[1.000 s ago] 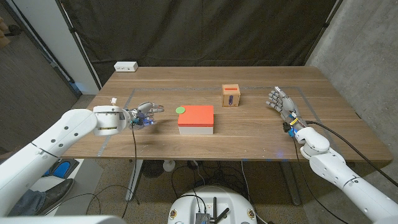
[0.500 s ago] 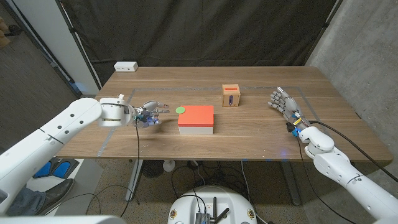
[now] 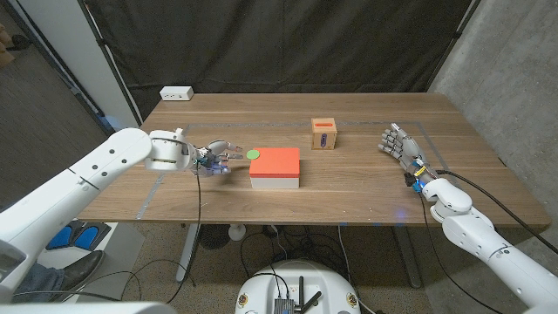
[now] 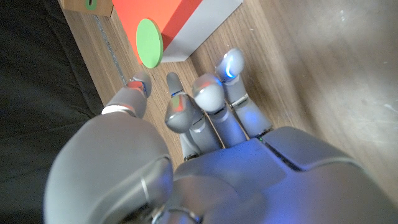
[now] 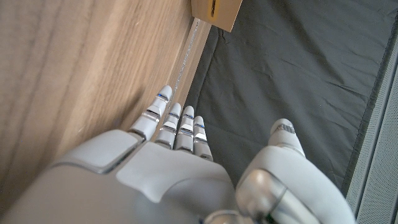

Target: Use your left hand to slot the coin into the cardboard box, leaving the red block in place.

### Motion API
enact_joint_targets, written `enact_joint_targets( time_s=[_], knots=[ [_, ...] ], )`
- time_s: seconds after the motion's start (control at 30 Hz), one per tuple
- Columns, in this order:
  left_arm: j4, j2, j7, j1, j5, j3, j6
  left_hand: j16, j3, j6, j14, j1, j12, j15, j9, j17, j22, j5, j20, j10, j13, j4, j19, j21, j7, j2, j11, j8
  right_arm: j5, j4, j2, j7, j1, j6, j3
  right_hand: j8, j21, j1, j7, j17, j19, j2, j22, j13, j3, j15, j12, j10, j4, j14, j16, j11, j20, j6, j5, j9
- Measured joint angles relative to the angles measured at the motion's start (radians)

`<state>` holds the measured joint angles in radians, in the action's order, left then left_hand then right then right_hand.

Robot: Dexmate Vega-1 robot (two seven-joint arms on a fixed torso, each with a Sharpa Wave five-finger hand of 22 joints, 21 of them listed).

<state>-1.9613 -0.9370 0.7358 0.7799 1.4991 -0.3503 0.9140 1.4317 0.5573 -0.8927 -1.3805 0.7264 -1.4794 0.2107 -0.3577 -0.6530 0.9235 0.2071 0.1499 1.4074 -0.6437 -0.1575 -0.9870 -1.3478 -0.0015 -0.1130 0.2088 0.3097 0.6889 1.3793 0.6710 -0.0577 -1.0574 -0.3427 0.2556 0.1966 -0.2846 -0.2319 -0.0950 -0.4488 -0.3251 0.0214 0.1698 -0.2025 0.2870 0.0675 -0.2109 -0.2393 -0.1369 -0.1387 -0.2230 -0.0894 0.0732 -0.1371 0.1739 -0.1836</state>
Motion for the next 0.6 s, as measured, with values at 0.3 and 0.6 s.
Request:
enact_joint_targets(
  time_s=[0.3,0.6],
  knots=[
    [0.033,0.021,-0.033,-0.041,-0.021,-0.035,0.018,0.03,0.0,0.0,-0.002,0.007,0.01,-0.006,0.005,-0.023,-0.03,0.0,0.0,0.0,0.031,-0.005,0.0,0.007,0.011,0.015,0.0,-0.008,0.005,-0.016,-0.005,-0.006,0.003,-0.004,0.0,0.0,0.004,0.0,0.0,0.004,-0.004,0.0,0.0,0.0,0.0,0.0,0.0,-0.005,0.0,0.0,-0.003,-0.005,0.004,0.0,0.0,0.0],
    [0.066,0.032,-0.07,-0.063,-0.016,-0.045,0.038,0.028,0.017,-0.014,0.002,0.012,0.009,-0.002,0.003,-0.032,-0.062,0.0,0.005,0.002,0.054,-0.006,-0.016,0.008,0.033,0.046,-0.002,-0.008,0.008,-0.026,-0.009,-0.01,0.004,-0.008,0.0,0.0,0.008,0.0,0.0,0.004,-0.004,0.0,0.0,0.0,0.0,-0.003,0.0,-0.006,0.0,-0.003,-0.003,-0.004,0.004,0.0,0.0,0.0]
  ],
)
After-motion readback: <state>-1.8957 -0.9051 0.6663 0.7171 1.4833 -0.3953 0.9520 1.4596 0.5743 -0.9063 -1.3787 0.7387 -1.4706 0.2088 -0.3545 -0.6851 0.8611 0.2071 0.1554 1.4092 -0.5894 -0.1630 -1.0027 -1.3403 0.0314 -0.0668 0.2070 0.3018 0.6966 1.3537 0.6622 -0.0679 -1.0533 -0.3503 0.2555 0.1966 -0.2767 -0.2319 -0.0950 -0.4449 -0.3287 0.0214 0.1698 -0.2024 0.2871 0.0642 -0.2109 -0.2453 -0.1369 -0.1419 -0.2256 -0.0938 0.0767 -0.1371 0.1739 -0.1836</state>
